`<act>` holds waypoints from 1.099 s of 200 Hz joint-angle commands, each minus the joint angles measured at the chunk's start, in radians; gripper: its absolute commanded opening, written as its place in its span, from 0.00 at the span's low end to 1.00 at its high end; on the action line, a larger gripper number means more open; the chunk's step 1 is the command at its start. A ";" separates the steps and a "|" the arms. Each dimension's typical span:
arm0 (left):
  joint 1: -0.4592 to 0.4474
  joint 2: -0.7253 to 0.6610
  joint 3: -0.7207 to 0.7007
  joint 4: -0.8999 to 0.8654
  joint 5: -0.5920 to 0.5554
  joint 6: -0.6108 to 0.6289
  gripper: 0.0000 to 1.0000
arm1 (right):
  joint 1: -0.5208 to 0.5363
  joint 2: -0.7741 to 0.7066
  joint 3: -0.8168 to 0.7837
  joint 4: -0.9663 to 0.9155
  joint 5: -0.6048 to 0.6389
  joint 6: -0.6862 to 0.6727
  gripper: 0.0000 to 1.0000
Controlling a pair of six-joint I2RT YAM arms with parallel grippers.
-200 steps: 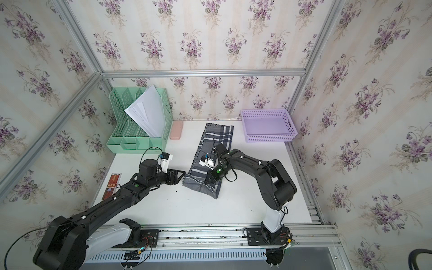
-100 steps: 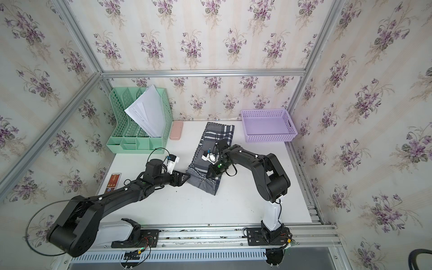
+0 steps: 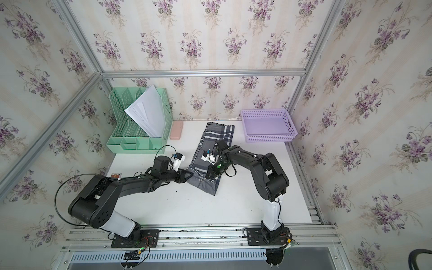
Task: Roll up the pillowcase
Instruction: Roll the pillowcase at the center of the board.
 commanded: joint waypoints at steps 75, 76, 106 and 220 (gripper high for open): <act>-0.007 0.077 0.140 -0.247 -0.079 -0.034 0.17 | 0.251 -0.486 -0.274 0.401 0.615 0.090 0.55; -0.007 0.076 0.140 -0.248 -0.079 -0.034 0.17 | 0.259 -0.490 -0.280 0.404 0.622 0.086 0.55; -0.006 0.072 0.155 -0.303 -0.115 -0.030 0.19 | 0.593 -0.449 -0.418 0.500 1.135 -0.042 0.64; -0.007 0.040 0.178 -0.380 -0.160 -0.017 0.35 | 0.588 -0.040 -0.318 0.472 1.247 -0.085 0.25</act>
